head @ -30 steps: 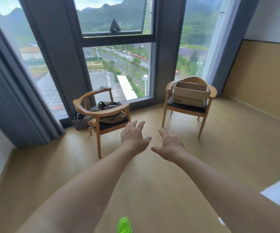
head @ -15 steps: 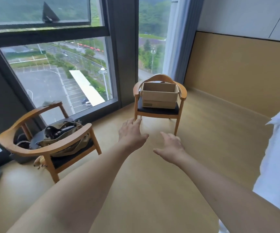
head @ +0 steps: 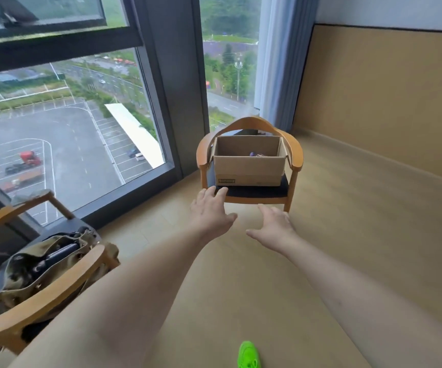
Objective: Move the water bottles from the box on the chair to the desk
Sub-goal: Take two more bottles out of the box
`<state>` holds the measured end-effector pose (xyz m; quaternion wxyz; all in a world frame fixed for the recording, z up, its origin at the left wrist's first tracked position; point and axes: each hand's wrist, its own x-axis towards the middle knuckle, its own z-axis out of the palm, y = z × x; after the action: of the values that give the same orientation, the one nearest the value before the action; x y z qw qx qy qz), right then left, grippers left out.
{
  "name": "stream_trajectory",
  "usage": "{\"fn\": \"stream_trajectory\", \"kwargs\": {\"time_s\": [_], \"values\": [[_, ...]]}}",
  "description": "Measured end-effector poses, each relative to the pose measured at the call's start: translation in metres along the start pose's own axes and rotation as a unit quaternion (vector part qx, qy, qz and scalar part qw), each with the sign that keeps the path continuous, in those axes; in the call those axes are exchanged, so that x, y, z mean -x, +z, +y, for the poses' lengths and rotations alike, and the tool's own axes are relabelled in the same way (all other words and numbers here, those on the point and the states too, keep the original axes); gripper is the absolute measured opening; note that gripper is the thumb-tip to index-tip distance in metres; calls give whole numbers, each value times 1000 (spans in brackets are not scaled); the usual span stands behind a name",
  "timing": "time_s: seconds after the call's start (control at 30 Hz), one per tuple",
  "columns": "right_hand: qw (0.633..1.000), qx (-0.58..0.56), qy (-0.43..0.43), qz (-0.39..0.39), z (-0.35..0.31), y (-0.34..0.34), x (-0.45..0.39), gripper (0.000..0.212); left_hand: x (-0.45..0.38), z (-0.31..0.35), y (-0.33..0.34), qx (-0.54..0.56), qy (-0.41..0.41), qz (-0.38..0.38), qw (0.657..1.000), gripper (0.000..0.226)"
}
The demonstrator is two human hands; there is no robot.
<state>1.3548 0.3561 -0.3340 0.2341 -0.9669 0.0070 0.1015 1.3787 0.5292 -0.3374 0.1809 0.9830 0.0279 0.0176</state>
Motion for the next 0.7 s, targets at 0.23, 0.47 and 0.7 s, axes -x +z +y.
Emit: {"fn": "stream_trajectory", "kwargs": {"time_s": [0.23,0.47,0.7], "values": [[1000,19,9,-20,9,-51,-144,79,-145,34,10,4,14,6,1000,75],[999,25,30,-34,29,-53,-283,80,-294,52,51,2,27,-34,999,76],[995,26,79,-47,33,-60,-443,78,-464,44,80,19,23,-84,996,78]]}}
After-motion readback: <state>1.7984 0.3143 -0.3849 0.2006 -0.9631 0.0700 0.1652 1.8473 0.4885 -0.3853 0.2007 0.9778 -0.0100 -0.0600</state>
